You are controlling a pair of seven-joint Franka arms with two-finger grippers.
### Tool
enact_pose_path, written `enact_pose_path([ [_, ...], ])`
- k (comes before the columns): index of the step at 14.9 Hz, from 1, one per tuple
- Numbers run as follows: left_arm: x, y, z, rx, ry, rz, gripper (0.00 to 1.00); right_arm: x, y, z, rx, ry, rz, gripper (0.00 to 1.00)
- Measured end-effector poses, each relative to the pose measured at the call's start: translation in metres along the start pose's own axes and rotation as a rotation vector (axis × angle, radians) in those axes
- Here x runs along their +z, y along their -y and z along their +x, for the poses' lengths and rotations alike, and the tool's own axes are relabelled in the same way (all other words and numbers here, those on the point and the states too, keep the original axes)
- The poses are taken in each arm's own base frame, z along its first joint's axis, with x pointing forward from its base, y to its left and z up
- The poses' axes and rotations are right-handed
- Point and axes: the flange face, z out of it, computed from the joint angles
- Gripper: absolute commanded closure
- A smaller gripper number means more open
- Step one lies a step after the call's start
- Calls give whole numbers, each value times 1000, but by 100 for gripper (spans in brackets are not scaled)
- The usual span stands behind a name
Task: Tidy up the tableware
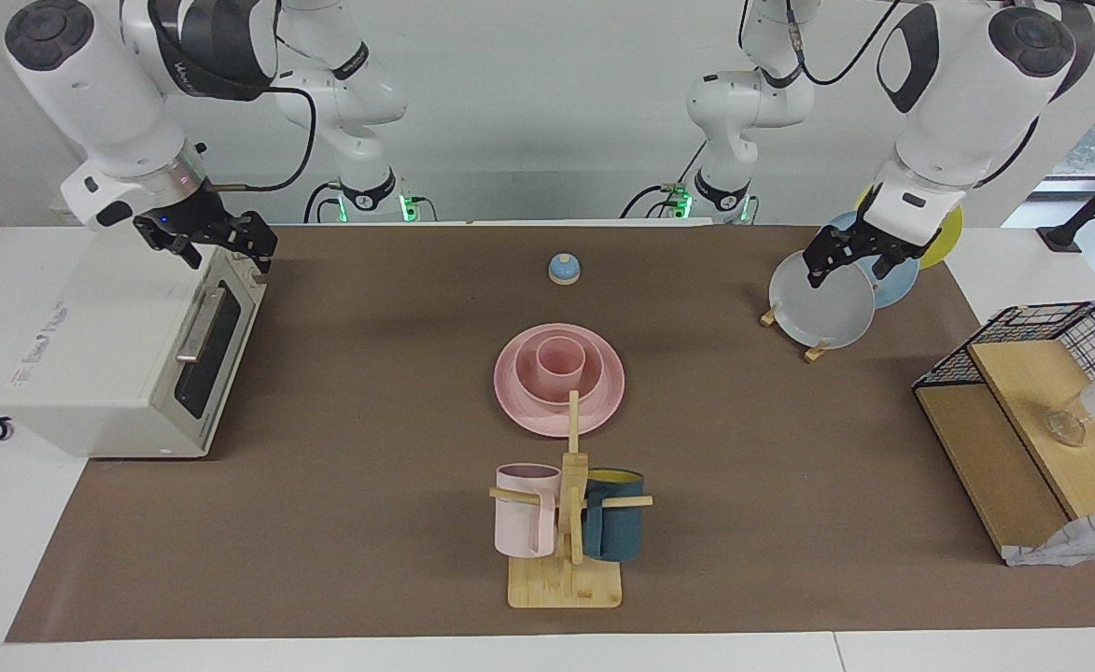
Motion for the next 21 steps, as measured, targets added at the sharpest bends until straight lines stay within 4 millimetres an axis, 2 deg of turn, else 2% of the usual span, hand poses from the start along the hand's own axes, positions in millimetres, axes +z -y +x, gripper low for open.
enact_pose_path([
  [5,-13,-5,-10,8,-18,-22,0,0,0,0,0,0,0,0],
  [21,-24,-11,-31,24,25,-27,0,0,0,0,0,0,0,0],
])
